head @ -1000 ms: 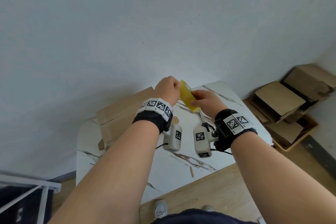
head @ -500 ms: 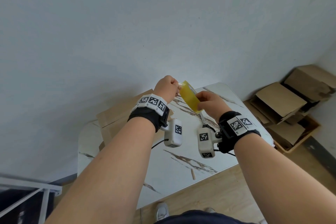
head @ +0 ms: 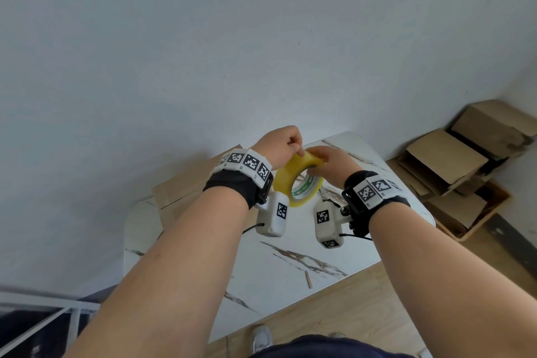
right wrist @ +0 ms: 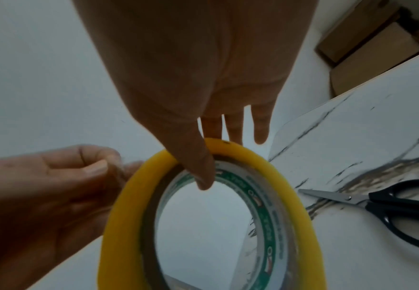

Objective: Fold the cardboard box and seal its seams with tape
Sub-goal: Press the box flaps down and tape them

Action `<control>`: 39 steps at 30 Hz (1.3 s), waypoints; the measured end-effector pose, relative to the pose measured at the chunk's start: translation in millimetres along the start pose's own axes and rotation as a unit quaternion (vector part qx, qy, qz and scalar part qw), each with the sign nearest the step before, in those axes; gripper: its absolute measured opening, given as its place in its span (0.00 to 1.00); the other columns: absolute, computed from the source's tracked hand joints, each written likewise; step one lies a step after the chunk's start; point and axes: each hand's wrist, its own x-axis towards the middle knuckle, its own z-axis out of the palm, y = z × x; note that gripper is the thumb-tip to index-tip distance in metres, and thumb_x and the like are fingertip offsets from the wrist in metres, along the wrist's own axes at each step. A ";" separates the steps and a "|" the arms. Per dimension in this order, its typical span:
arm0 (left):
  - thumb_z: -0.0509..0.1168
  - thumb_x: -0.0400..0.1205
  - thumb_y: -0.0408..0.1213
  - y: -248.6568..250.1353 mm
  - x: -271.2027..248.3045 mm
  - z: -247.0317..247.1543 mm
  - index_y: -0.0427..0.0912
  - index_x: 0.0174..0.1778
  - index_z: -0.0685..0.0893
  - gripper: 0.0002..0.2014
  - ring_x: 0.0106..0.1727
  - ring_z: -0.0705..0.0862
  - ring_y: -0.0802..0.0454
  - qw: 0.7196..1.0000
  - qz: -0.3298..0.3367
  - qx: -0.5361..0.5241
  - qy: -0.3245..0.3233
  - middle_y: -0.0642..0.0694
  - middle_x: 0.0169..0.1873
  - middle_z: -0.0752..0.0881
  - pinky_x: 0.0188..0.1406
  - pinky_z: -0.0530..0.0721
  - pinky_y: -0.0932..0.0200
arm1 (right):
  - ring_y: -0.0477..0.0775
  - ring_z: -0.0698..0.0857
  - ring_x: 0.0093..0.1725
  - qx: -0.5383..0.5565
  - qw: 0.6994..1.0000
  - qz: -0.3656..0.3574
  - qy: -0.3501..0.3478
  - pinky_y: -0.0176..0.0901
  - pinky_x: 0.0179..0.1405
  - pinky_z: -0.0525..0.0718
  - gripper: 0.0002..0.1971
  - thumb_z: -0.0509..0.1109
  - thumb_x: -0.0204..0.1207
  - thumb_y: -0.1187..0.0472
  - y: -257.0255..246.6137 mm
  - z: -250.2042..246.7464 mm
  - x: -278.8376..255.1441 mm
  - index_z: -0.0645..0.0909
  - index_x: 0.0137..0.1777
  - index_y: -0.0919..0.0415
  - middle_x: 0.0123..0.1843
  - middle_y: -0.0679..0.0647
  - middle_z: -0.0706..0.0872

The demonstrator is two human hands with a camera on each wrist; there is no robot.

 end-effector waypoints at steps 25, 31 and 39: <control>0.67 0.71 0.24 -27.4 1.3 2.8 0.49 0.37 0.73 0.14 0.39 0.90 0.38 0.963 -0.152 -0.164 0.152 0.37 0.37 0.89 0.44 0.90 0.40 | 0.53 0.82 0.45 0.092 0.994 0.042 0.041 0.44 0.41 0.79 0.14 0.67 0.78 0.46 -13.1 16.3 -13.8 0.77 0.54 0.55 0.49 0.53 0.84; 0.69 0.74 0.31 -28.0 1.2 7.2 0.49 0.40 0.74 0.11 0.44 0.87 0.47 0.976 -0.120 -0.083 0.164 0.44 0.40 0.90 0.42 0.84 0.54 | 0.48 0.81 0.40 0.061 0.994 0.048 0.078 0.39 0.33 0.75 0.11 0.66 0.77 0.46 -16.1 18.8 -13.3 0.78 0.52 0.52 0.44 0.49 0.83; 0.71 0.75 0.34 -23.1 5.5 2.3 0.49 0.42 0.76 0.09 0.43 0.86 0.49 0.984 -0.081 -0.027 0.156 0.49 0.38 0.87 0.43 0.84 0.53 | 0.52 0.81 0.48 0.036 0.996 0.080 0.018 0.42 0.43 0.76 0.12 0.65 0.77 0.51 -10.4 18.5 -16.0 0.83 0.58 0.49 0.51 0.51 0.83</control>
